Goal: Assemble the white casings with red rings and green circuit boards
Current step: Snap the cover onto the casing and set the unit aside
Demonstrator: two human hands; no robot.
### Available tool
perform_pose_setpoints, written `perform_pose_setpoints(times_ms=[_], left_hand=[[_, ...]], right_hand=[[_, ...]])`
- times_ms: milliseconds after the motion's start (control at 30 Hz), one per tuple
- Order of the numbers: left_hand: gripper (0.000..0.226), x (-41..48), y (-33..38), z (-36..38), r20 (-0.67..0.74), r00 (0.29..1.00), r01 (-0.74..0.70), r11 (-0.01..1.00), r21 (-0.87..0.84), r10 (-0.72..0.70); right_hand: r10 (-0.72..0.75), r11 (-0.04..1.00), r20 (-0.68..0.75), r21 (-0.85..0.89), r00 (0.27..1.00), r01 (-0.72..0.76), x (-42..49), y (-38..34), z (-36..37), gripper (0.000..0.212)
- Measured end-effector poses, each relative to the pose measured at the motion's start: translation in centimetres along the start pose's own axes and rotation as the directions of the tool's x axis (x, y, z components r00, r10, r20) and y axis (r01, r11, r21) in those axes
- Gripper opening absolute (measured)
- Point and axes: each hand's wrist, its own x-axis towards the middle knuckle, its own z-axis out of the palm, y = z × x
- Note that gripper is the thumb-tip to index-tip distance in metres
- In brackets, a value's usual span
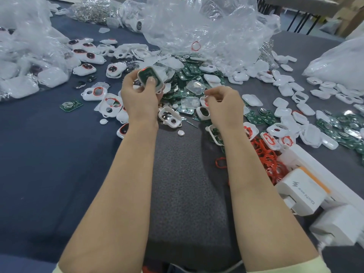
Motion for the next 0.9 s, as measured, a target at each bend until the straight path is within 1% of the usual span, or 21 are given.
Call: perform_pose_setpoints(times_ms=[67,167,267,400,467,567,600,667,733,767,833,900], left_hand=[[0.024,0.0,0.0,0.0,-0.016,1.000,0.007,0.999,-0.040,-0.008],[0.018,-0.1,0.2,0.1,-0.059,0.998,-0.040,0.998,-0.052,0.037],[0.022,0.0,0.7,-0.1,-0.121,0.988,-0.103,0.992,-0.076,0.094],[0.019,0.2,0.8,-0.2,-0.206,0.976,-0.115,0.971,-0.210,0.071],[0.019,0.2,0.8,-0.3,-0.236,0.970,-0.120,0.964,-0.238,0.063],[0.024,0.2,0.8,-0.2,-0.244,0.967,-0.134,0.960,-0.244,0.073],[0.026,0.2,0.7,-0.2,-0.246,0.967,-0.135,0.959,-0.248,0.073],[0.028,0.2,0.7,-0.2,-0.255,0.965,-0.131,0.957,-0.259,0.064],[0.025,0.2,0.8,-0.3,-0.264,0.963,-0.125,0.953,-0.275,0.050],[0.024,0.3,0.8,-0.3,-0.268,0.962,-0.123,0.951,-0.283,0.045],[0.023,0.3,0.8,-0.4,-0.269,0.962,-0.117,0.949,-0.293,0.035],[0.023,0.3,0.7,-0.4,-0.263,0.964,-0.102,0.950,-0.295,0.022]], right_hand=[[-0.020,0.996,0.003,-0.085,1.000,0.020,0.1,-0.1,0.0,0.025],[-0.050,0.987,0.020,-0.153,0.999,0.052,0.1,-0.5,0.3,0.025],[-0.110,0.979,0.079,-0.166,0.991,0.122,0.1,-1.3,1.4,0.025],[-0.225,0.956,0.182,-0.146,0.957,0.253,0.0,-2.7,3.8,0.030],[-0.229,0.945,0.248,-0.178,0.941,0.276,0.5,-3.2,5.2,0.038],[-0.203,0.872,0.384,-0.348,0.901,0.345,1.0,-3.4,7.2,0.051],[-0.189,0.853,0.394,-0.387,0.900,0.349,1.1,-3.3,7.6,0.052],[-0.195,0.840,0.336,-0.428,0.921,0.334,1.1,-3.3,8.0,0.047],[-0.222,0.863,0.269,-0.394,0.937,0.318,1.4,-3.4,7.7,0.034],[-0.221,0.898,0.244,-0.326,0.944,0.295,1.7,-3.4,7.4,0.027],[-0.171,0.970,0.201,-0.139,0.965,0.201,2.6,-3.6,6.4,0.022],[-0.081,0.996,0.195,-0.008,0.977,0.085,3.3,-3.5,5.2,0.018]])
